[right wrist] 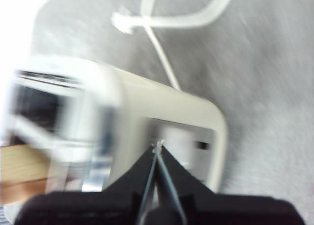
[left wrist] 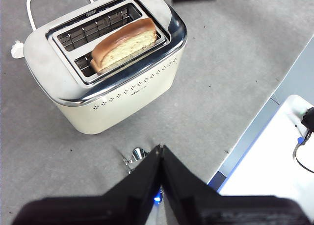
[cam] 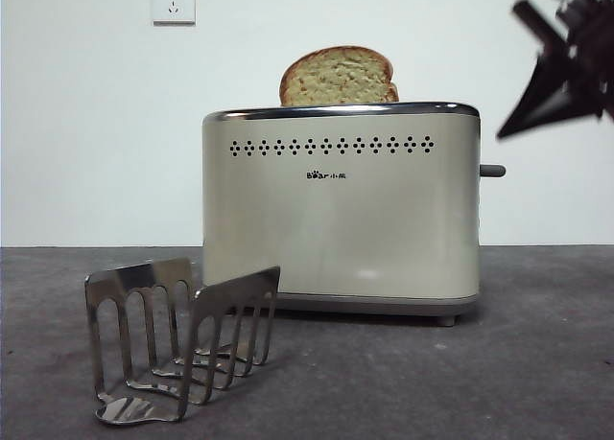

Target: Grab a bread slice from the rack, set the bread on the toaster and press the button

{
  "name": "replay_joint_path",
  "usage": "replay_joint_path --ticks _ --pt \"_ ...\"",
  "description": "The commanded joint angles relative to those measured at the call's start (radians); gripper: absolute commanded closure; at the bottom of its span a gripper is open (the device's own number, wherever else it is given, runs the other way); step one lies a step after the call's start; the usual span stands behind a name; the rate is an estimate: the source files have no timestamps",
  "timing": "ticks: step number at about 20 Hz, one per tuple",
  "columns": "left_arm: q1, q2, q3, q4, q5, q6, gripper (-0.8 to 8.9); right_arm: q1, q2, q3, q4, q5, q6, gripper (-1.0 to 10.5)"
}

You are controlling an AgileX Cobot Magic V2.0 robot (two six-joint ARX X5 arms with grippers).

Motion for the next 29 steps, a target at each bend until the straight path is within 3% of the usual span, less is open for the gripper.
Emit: replay_joint_path --ticks 1,8,12,21,25,27,29 --pt "-0.002 0.0 -0.001 0.003 0.001 -0.007 8.17 0.002 -0.066 0.033 -0.05 0.003 -0.015 9.5" --pt "-0.002 0.002 -0.001 0.003 0.002 -0.006 8.17 0.002 -0.303 0.204 -0.451 0.013 -0.118 9.5" --pt "-0.002 0.002 -0.001 0.003 0.002 -0.006 8.17 0.002 -0.326 0.338 -0.631 0.081 -0.142 9.5" --pt "0.0 0.002 -0.001 0.004 -0.001 -0.005 8.17 0.002 -0.325 0.438 -0.659 0.266 -0.163 9.5" --pt "0.077 -0.003 -0.001 0.004 -0.01 -0.002 8.17 0.002 -0.324 0.444 -0.659 0.378 -0.163 9.5" --pt "0.132 -0.011 -0.002 0.023 -0.067 0.155 8.16 0.002 -0.321 0.444 -0.663 0.423 -0.163 9.5" --pt "0.191 -0.054 -0.052 0.076 -0.042 0.181 8.16 0.002 -0.319 0.444 -0.678 0.474 -0.163 9.5"
